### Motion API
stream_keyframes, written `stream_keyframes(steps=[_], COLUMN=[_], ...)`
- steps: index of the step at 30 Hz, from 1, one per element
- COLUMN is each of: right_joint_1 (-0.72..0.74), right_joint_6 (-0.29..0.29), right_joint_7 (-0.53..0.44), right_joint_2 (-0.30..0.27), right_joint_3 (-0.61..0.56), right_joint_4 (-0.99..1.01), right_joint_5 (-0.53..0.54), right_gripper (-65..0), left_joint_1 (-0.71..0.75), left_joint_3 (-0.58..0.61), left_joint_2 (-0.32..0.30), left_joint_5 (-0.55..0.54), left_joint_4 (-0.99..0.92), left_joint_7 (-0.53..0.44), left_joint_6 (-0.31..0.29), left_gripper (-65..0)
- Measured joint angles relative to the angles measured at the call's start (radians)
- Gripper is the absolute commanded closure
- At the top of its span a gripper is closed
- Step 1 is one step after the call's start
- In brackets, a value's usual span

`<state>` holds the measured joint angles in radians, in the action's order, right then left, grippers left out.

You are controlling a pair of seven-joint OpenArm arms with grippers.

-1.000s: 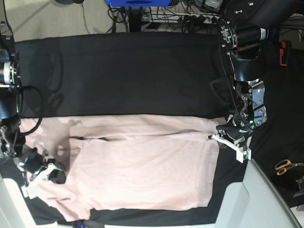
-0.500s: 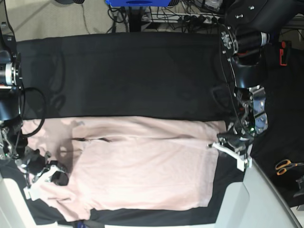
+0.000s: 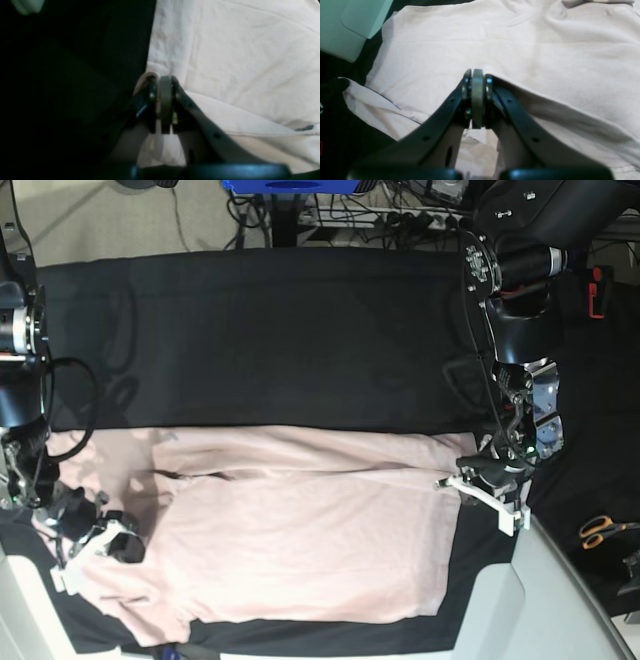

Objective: Fold the T-shirt properly
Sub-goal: 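Drag the shoulder edge toward the hem with both grippers, then release the shirt and raise both grippers back toward the collar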

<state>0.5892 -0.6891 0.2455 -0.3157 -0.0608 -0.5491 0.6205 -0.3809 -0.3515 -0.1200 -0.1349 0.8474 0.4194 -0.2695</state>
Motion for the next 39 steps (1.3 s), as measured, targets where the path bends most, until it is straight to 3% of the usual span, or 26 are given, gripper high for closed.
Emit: stream_keyframes(steps=[4,7,8,10,12,15,19,21,22,25,30,35,39], right_joint_1=[0.000,0.000,0.000,-0.001,0.000,-0.002,-0.044,-0.103,-0.142,-0.255,-0.393,-0.354,-0.322], right_joint_6=[0.000,0.037,0.062,0.079,0.078,0.076,0.085,0.087,0.109,0.293,0.446,0.428,0.321], right_joint_7=[-0.045,-0.045,-0.045,-0.045,-0.045,-0.044,-0.027,0.064,0.110,0.205,0.291,0.290,0.233], right_joint_2=[0.000,0.001,0.001,-0.001,0.000,0.006,0.002,0.012,0.023,0.074,0.154,0.146,0.138], right_joint_3=[0.000,0.000,0.000,0.000,0.016,0.101,0.217,0.333,0.417,0.691,0.965,1.003,1.004], right_joint_4=[0.000,0.000,0.000,0.000,0.000,0.000,-0.074,-0.173,-0.230,-0.372,-0.453,-0.248,-0.144], right_joint_5=[0.000,0.000,0.003,0.003,0.004,0.005,0.007,0.006,0.007,0.034,0.053,0.062,0.069], right_gripper=[-2.9,-18.2,-26.7,-42.2,-51.6,-50.4,-45.9,-42.8,-41.9,-43.5,-47.6,-50.3,-51.0], left_joint_1=[-0.003,-0.002,-0.004,-0.011,-0.025,-0.041,-0.033,-0.002,0.026,0.165,0.435,0.525,0.593], left_joint_3=[0.000,-0.008,-0.009,-0.010,-0.012,-0.013,-0.012,-0.012,-0.010,0.000,-0.005,-0.006,-0.008], left_joint_2=[0.000,0.000,-0.001,-0.006,-0.007,-0.008,-0.003,0.000,-0.003,-0.041,-0.093,-0.102,-0.100], left_joint_5=[0.000,0.000,-0.001,-0.002,-0.001,-0.007,-0.002,-0.035,-0.087,-0.233,-0.356,-0.416,-0.412], left_joint_4=[-0.057,-0.060,-0.058,-0.056,-0.056,-0.054,0.006,0.103,0.160,0.322,0.492,0.556,0.544], left_joint_7=[0.000,0.003,0.003,0.003,-0.028,-0.121,-0.108,-0.106,-0.104,-0.019,0.050,0.019,0.041], left_joint_6=[0.000,0.000,0.001,0.001,0.003,0.003,0.004,0.002,-0.001,-0.003,0.008,-0.001,0.000], left_gripper=[0.0,0.0,-3.3,-18.9,-30.9,-39.3,-40.2,-40.0,-40.0,-40.0,-39.8,-39.8,-39.8])
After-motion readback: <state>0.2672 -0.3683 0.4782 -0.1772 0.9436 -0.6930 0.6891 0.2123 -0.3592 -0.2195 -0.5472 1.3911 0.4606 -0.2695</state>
